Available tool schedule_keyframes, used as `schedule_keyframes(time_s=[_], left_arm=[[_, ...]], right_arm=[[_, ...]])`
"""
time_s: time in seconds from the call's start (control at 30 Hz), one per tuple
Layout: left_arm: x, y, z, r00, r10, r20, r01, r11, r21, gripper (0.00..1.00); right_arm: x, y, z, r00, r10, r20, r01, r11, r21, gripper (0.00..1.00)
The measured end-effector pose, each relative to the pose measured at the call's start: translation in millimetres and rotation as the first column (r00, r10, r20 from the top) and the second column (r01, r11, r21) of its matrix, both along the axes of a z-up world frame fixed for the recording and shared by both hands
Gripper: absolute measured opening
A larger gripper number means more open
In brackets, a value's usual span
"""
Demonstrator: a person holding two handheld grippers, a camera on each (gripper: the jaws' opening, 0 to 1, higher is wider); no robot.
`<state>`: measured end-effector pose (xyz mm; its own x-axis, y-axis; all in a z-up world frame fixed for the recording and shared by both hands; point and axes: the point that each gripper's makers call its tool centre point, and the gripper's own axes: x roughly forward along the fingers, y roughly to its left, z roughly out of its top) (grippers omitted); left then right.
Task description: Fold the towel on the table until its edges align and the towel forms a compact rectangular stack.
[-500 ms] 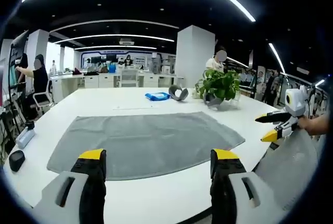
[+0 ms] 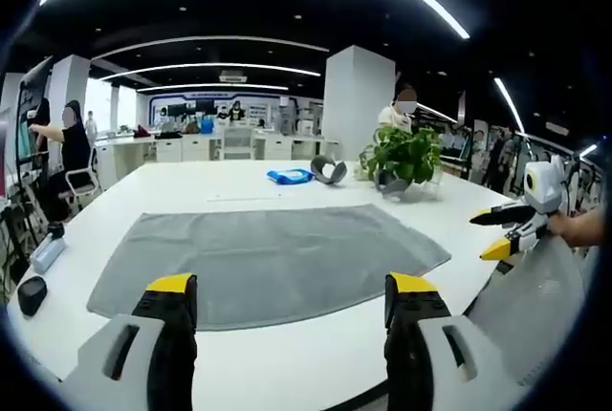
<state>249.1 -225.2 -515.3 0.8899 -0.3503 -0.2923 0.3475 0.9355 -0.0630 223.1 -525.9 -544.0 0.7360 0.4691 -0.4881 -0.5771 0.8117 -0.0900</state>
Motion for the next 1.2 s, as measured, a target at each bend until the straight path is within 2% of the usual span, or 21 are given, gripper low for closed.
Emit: schedule_keyframes(time_s=[0.53, 0.97, 1.2], left_arm=[[-1.7, -2.0, -4.0, 1.0, -0.013, -0.024, 0.013, 1.0, 0.002, 0.8], [-2.4, -3.9, -2.7, 1.0, -0.026, -0.017, 0.026, 1.0, -0.002, 0.76], [-3.4, -4.5, -3.6, 0.999, -0.028, -0.025, 0.028, 1.0, 0.0, 0.75]], right_arm=[[0.6, -2.0, -0.8, 1.0, -0.007, 0.0, 0.007, 1.0, 0.002, 0.68], [-1.7, 2.5, -0.2, 0.999, 0.034, 0.004, -0.034, 0.999, -0.01, 0.57], [-0.4, -1.7, 0.3, 1.0, 0.006, 0.001, -0.006, 1.0, 0.007, 0.53]])
